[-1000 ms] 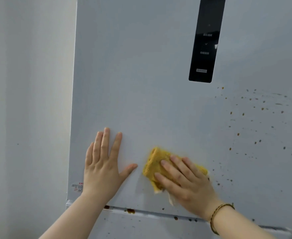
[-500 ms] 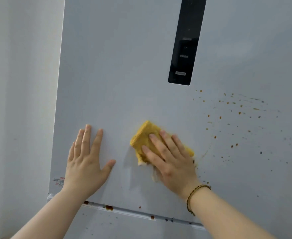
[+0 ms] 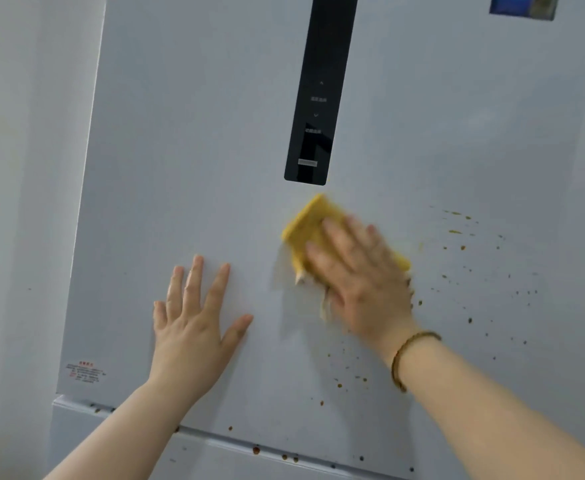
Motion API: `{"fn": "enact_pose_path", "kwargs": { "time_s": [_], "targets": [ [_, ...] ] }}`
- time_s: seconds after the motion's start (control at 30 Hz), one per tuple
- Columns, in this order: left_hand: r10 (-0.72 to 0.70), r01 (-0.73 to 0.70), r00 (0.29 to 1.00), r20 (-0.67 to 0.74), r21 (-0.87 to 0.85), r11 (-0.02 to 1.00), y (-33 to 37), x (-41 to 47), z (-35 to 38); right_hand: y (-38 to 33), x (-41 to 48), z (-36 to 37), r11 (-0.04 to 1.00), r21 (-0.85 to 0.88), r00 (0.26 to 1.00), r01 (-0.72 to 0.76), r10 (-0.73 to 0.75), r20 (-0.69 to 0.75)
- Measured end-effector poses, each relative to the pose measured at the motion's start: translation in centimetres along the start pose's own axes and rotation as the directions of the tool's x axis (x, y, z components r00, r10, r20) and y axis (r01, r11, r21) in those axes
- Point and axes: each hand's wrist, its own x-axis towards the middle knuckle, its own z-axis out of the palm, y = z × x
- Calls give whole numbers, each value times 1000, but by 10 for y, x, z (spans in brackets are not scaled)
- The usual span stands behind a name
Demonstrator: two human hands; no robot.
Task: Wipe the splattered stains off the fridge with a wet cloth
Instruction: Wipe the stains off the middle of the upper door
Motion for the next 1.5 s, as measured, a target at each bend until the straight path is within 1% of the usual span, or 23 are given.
{"fn": "enact_pose_path", "kwargs": {
  "time_s": [0.07,0.13,0.2,0.23,0.3,0.37,0.43,0.47,0.53,0.63,0.7,0.77,0.83,0.9,0.97,1.0,1.07,1.17,1.23,1.3,1.37,1.43,1.5],
  "targets": [
    [-3,3,1000,7,30,1000,-2,2,3,-10,-18,-2,973,62,971,221,-225,75],
    [-3,3,1000,3,33,999,-2,4,5,3,-17,-8,920,95,912,381,-391,127],
    [22,-22,1000,5,91,996,-2,5,8,24,-4,-12,912,68,904,405,-411,115],
    [45,-44,999,-5,127,991,-4,6,11,36,3,-14,937,33,932,349,-350,96],
    [58,-51,998,-39,154,987,-4,6,13,50,9,-18,995,-35,995,97,-96,22],
    [79,-63,992,-97,154,986,-5,4,16,42,5,-19,986,-50,985,-161,157,-66],
    [110,-84,973,-201,132,988,-4,3,20,19,-7,-15,967,-41,964,-253,248,-96],
    [101,-83,969,-226,86,993,-3,2,20,9,-16,-13,976,-33,974,-214,211,-83],
    [149,-140,950,-275,53,989,1,0,20,-2,-33,-12,1000,-13,1000,-11,11,-6],
    [266,-259,923,-280,61,964,15,-3,23,14,-42,-21,939,25,933,342,-343,109],
    [300,-290,919,-255,79,954,23,-5,28,38,-33,-27,918,-6,912,396,-392,121],
    [318,-294,920,-228,132,947,27,-8,35,66,-26,-35,960,-78,961,269,-263,82],
    [300,-266,933,-197,183,947,30,-8,40,87,-23,-41,993,-117,1000,22,-21,9],
    [291,-251,938,-187,210,945,34,-7,43,84,-27,-42,966,-124,972,-228,217,-91],
    [281,-240,940,-194,210,948,37,-7,47,62,-38,-36,939,-105,938,-328,311,-150],
    [275,-234,941,-196,208,950,38,-7,48,49,-47,-32,954,-91,953,-286,273,-131],
    [272,-233,944,-188,206,950,40,-6,49,32,-67,-31,996,-58,998,-66,65,-17],
    [268,-230,945,-188,202,952,40,-6,50,46,-74,-42,962,-15,955,274,-270,125],
    [271,-230,944,-190,211,950,40,-5,51,71,-66,-47,948,-45,944,316,-310,114],
    [273,-232,944,-183,218,948,40,-5,52,99,-59,-53,980,-91,984,175,-171,43],
    [271,-230,945,-183,218,949,39,-6,53,117,-61,-57,990,-114,995,-86,79,-63],
    [268,-228,947,-179,214,950,40,-7,53,116,-68,-59,941,-133,943,-311,288,-169],
    [264,-224,948,-180,215,951,41,-7,53,100,-79,-57,908,-129,905,-399,368,-212]
  ]
}}
